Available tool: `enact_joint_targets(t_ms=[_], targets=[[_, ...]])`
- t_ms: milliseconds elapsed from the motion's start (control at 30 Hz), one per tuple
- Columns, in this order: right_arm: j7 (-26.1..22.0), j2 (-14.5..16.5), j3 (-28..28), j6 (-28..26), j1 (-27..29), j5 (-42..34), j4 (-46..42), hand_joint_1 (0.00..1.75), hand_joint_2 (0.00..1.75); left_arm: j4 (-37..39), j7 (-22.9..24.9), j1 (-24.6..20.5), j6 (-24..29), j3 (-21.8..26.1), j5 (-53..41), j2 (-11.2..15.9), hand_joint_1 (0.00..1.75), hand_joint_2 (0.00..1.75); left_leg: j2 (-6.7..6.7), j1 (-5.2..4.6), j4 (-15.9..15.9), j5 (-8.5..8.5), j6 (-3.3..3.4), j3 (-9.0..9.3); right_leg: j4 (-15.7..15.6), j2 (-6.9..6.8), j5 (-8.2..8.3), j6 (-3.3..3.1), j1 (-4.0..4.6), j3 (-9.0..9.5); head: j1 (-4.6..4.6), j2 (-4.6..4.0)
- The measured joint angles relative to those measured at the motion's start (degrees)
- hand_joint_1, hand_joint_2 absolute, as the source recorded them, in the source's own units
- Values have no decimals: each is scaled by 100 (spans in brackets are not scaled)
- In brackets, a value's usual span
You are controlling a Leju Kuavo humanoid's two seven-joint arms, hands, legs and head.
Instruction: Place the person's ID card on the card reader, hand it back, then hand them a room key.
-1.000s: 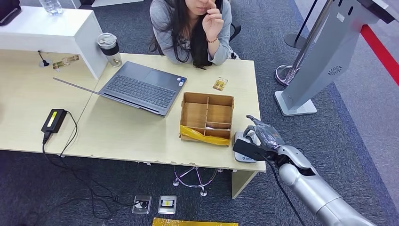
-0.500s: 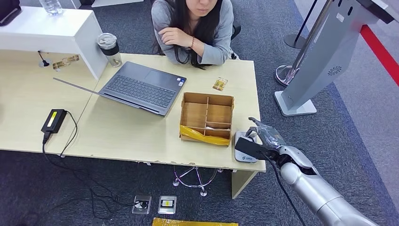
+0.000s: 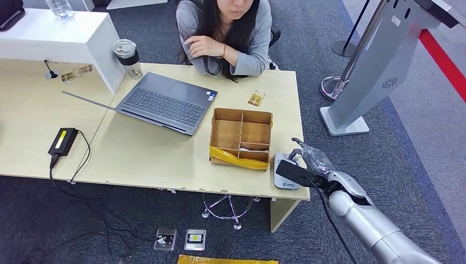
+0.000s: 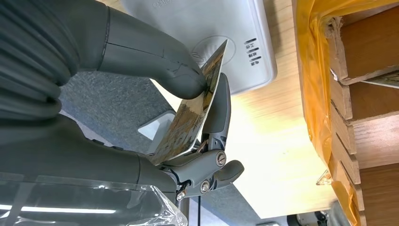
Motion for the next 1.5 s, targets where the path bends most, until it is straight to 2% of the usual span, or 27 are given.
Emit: enact_joint_targets(t_ms=[667, 1067, 1500], targets=[[69, -82, -69, 70, -62, 363, -71, 175, 175, 0, 7, 1, -11, 0, -9, 2, 0, 0, 2, -1, 0, 0, 0, -1, 0, 1, 5, -2, -2, 1, 0, 0], [-60, -330, -159, 202, -1053, 842, 54, 175, 175, 0, -58, 0, -49, 0, -16, 16, 0, 0, 1, -3, 1, 0, 0, -7, 1, 0, 5, -2, -3, -7, -1, 0], [-78, -381, -160, 275, -1829, 1157, 133, 175, 175, 0, -131, 0, -140, 0, -109, 24, 0, 0, 0, -3, 1, 1, 0, -13, 2, -2, 5, -2, -3, -9, 0, 0]])
